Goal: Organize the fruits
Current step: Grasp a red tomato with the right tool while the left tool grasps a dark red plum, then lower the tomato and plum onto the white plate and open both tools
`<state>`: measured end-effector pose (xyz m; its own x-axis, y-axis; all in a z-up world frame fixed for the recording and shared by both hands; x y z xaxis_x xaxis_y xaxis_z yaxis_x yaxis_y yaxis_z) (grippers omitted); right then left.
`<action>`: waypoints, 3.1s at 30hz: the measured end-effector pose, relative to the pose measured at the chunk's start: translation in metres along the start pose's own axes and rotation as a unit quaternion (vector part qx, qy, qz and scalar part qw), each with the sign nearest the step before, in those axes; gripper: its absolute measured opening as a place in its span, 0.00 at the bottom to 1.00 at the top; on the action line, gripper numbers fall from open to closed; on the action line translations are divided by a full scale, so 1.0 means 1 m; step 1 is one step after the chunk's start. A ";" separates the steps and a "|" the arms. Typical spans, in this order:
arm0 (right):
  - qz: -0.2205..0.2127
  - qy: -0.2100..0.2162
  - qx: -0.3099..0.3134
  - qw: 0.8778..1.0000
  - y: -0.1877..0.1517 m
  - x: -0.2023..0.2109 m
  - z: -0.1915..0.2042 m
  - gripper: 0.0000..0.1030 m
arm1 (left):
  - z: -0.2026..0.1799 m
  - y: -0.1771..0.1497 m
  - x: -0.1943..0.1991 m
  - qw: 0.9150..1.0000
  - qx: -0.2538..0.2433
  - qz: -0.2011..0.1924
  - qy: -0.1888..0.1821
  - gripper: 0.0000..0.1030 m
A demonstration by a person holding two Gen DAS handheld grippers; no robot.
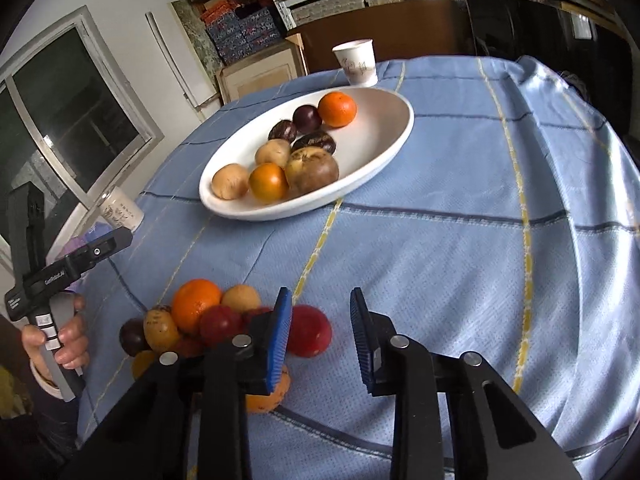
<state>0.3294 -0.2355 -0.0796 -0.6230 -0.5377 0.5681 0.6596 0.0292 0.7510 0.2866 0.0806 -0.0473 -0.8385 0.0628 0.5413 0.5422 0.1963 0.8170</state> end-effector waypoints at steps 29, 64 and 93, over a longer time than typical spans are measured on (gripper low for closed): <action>0.020 0.017 -0.045 0.999 -0.008 -0.008 -0.007 0.30 | -0.019 -0.021 0.025 0.990 -0.121 0.016 -0.070 0.93; 0.030 0.010 -0.031 0.999 -0.010 -0.009 -0.003 0.30 | -0.041 -0.081 0.024 0.946 -0.246 0.110 -0.180 0.39; -0.093 0.029 -0.013 0.995 0.071 -0.045 0.028 0.30 | -0.069 0.046 -0.067 0.985 -0.139 0.038 -0.092 0.38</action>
<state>0.3920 -0.1859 -0.0423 -0.7107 -0.5791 0.3995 0.5460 -0.0960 0.8323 0.3719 0.0178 -0.0320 -0.7767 0.2489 0.5787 0.5764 -0.0897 0.8122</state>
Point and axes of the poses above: each gripper's, at about its wrist camera, not at the fingertips, and x roughly against the way its jaws point, z to its left, y to its top, the point moved 2 cm from there along -x, roughly the way its jaws point, and after that the axes turned 12 degrees about -z, right-handed, at the moved point
